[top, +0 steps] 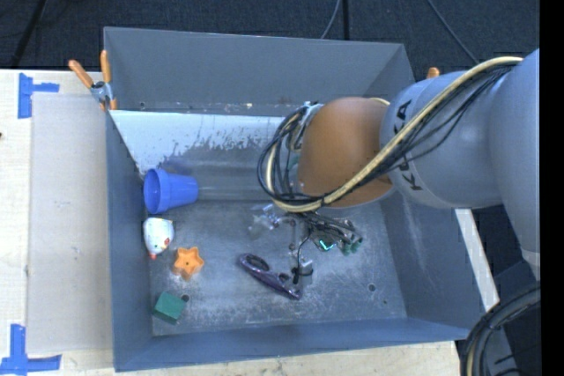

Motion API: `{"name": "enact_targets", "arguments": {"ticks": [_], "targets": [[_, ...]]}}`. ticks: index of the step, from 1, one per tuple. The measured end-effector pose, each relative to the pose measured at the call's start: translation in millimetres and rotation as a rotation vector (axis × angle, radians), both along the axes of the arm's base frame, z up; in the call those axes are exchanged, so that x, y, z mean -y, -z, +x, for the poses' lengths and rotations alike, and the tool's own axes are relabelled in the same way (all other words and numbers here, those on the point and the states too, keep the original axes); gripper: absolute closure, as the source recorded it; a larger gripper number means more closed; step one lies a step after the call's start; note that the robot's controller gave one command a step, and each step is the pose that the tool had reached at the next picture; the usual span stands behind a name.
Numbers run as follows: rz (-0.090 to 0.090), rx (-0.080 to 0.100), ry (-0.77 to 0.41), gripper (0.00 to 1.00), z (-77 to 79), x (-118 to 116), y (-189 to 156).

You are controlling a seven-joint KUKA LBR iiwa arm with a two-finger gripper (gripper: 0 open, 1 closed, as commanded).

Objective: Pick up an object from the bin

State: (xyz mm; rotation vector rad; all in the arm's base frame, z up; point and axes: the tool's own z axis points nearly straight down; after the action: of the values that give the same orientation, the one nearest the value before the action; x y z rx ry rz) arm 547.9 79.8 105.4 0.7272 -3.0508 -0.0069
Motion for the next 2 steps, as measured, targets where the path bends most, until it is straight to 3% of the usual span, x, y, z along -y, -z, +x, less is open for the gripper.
{"name": "enact_targets", "arguments": {"ticks": [1, 2], "targets": [[0.0, 0.001, 0.075, 0.0, 0.3, -3, -3], [-0.003, -0.007, 0.144, 0.0, 6.2, -25, -32]]}}
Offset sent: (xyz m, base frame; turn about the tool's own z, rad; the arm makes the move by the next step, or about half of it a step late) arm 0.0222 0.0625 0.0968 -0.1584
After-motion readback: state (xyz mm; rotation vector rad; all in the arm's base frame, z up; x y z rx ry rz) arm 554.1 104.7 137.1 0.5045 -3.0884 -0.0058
